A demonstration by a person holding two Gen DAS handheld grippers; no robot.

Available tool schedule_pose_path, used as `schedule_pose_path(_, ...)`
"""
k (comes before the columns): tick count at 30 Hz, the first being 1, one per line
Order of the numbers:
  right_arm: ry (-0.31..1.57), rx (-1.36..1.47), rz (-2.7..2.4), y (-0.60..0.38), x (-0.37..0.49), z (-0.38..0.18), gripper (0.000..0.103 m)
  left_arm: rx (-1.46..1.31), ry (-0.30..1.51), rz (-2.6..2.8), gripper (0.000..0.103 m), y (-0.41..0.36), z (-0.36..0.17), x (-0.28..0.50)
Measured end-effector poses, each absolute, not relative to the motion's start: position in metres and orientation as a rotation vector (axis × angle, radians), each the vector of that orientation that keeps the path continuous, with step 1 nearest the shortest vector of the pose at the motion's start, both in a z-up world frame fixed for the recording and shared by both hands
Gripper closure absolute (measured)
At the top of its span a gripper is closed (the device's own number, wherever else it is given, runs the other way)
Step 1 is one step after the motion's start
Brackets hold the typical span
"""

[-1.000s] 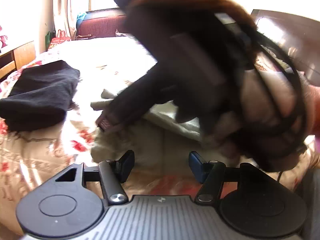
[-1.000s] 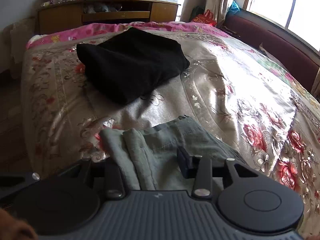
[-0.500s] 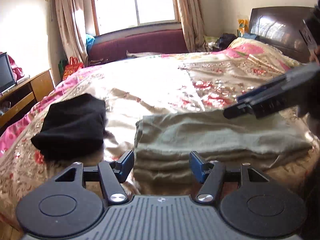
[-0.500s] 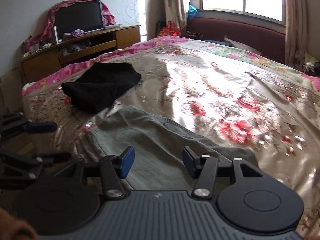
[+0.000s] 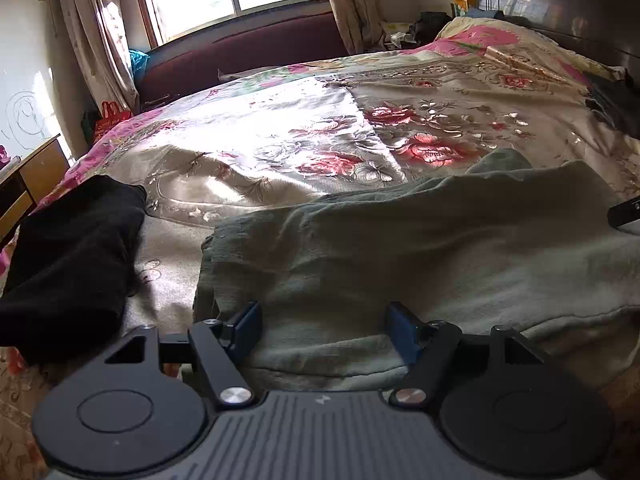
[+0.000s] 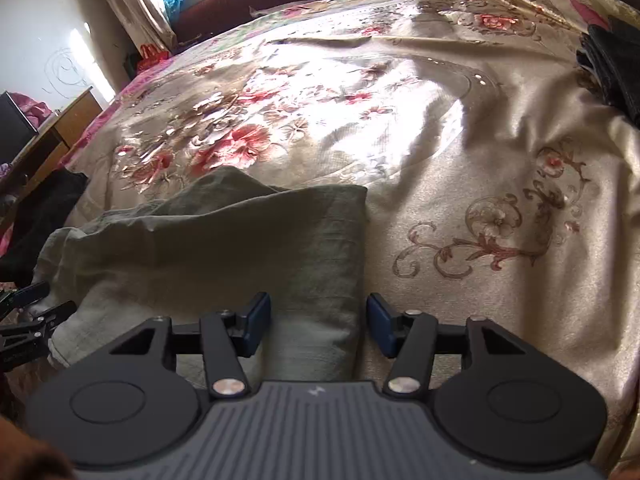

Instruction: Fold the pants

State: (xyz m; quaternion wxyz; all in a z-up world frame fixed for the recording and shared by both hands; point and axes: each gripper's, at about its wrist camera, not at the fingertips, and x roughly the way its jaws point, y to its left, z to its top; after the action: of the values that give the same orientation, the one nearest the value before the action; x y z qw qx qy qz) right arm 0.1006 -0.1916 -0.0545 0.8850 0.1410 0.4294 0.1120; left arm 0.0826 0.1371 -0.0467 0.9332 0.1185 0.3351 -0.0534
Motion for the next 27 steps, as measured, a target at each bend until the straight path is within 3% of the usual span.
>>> schedule_pose_path(6,0.914,0.444,0.336,-0.218,0.102,-0.062,0.05,0.326,0.684,-0.096,0.021,0.131,-0.042,0.09)
schedule_pose_path(10,0.955,0.574,0.459,-0.233,0.102,-0.073,0.057,0.337,0.685,-0.102,0.021,0.127,-0.043,0.091)
schedule_pose_path(13,0.959,0.724,0.459,-0.244,0.113,-0.088,0.065,0.343,0.689,-0.105,0.021,0.126,-0.042,0.092)
schedule_pose_path(15,0.949,0.775,0.495,-0.24,0.119,-0.088,0.081,0.336,0.693,-0.106,0.021,0.127,-0.042,0.093)
schedule_pose_path(20,0.925,0.766,0.565,-0.223,0.122,-0.087,0.081,0.346,0.699,-0.111,0.021,0.126,-0.042,0.095)
schedule_pose_path(23,0.967,0.805,0.484,-0.215,0.137,-0.102,0.098,0.336,0.715,-0.106,0.021,0.125,-0.044,0.101)
schedule_pose_path(27,0.896,0.792,0.428,-0.23,0.135,-0.078,0.1,0.372,0.716,-0.118,0.023,0.111,-0.04,0.103)
